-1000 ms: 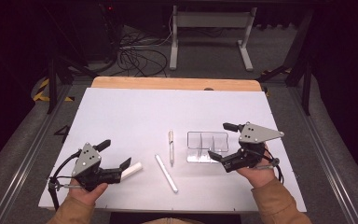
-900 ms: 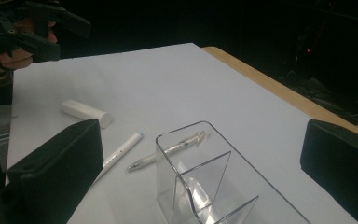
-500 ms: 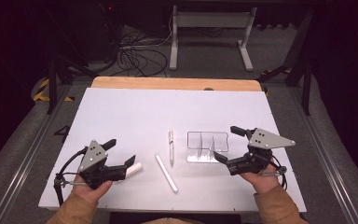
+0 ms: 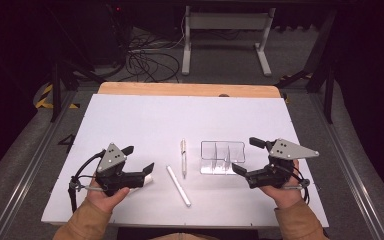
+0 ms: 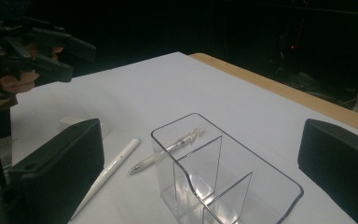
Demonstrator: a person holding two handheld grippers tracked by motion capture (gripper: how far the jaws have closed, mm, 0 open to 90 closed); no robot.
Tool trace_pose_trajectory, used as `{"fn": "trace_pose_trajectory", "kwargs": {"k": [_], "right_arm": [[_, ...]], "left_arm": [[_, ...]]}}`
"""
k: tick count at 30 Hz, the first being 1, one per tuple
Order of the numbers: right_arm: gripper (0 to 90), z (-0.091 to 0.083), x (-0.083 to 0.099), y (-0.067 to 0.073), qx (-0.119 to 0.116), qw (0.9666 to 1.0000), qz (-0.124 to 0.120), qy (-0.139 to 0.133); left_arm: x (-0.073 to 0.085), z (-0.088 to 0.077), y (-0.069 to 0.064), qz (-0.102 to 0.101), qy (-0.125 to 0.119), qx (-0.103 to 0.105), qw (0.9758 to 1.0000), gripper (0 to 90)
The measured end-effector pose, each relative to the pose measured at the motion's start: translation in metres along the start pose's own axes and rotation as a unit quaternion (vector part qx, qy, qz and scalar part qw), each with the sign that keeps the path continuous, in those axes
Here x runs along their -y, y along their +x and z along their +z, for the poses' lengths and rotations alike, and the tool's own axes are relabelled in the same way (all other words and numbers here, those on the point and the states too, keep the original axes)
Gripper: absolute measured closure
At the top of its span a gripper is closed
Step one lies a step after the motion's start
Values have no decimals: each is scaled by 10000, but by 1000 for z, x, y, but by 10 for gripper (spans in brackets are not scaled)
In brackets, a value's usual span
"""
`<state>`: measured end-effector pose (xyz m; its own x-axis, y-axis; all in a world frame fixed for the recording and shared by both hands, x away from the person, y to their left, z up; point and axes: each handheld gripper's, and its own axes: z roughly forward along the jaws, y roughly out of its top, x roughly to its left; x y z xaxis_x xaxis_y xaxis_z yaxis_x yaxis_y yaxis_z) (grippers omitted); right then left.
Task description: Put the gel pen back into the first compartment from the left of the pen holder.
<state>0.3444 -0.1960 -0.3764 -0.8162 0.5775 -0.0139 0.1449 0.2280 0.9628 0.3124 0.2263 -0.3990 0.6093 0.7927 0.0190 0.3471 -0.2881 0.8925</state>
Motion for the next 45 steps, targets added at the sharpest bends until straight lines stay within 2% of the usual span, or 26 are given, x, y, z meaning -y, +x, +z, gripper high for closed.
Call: {"fn": "trace_pose_trajectory", "kwargs": {"k": [2, 6, 8, 11, 12, 17, 20, 23, 28, 35, 37, 40, 42, 43, 45], "right_arm": [[8, 0, 0, 1, 17, 9999, 21, -104], [35, -1, -3, 5, 327, 9992, -138, -200], [24, -2, -3, 8, 321, 9991, -234, -140], [32, -3, -4, 9, 266, 9990, -347, -134], [46, -3, -4, 9, 311, 9988, -365, -136], [75, -5, -4, 8, 388, 9986, -342, -126], [79, -6, -5, 6, 417, 9985, -357, -72], [95, -6, -4, 5, 401, 9989, -256, 16], [97, -7, -4, 5, 549, 9981, -266, 115], [120, -9, -3, 2, 669, 9974, -187, 206], [125, -9, -2, 2, 706, 9971, -155, 238], [131, -8, -2, 1, 731, 9967, -196, 280], [139, -8, -2, 2, 710, 9968, -206, 292], [142, -7, -2, 2, 700, 9969, -210, 298], [146, -7, -2, 3, 708, 9968, -225, 300]], "left_arm": [[-3, 3, -2, 7, 14, 13, 10000, 155], [-8, 7, -6, 81, 29, -6, 10000, 170], [-10, 9, -8, 43, 10, 45, 10000, 172], [-13, 12, -10, 96, 58, 61, 9999, 175], [-14, 13, -11, 110, 66, 52, 9999, 174], [-18, 20, -14, 80, 111, 36, 9999, 174], [-20, 26, -17, 38, 200, 32, 9998, 174], [-23, 31, -18, 63, 289, -13, 9996, 176], [-26, 42, -21, -1, 473, -78, 9989, 198], [-31, 61, -24, -89, 890, -92, 9960, 218], [-32, 66, -24, -188, 1020, -17, 9946, 219], [-34, 72, -23, -404, 1270, 146, 9910, 219], [-36, 76, -23, -524, 1398, 183, 9886, 221], [-37, 77, -22, -499, 1441, 161, 9882, 227], [-38, 81, -22, -683, 1559, 232, 9851, 233]]}}
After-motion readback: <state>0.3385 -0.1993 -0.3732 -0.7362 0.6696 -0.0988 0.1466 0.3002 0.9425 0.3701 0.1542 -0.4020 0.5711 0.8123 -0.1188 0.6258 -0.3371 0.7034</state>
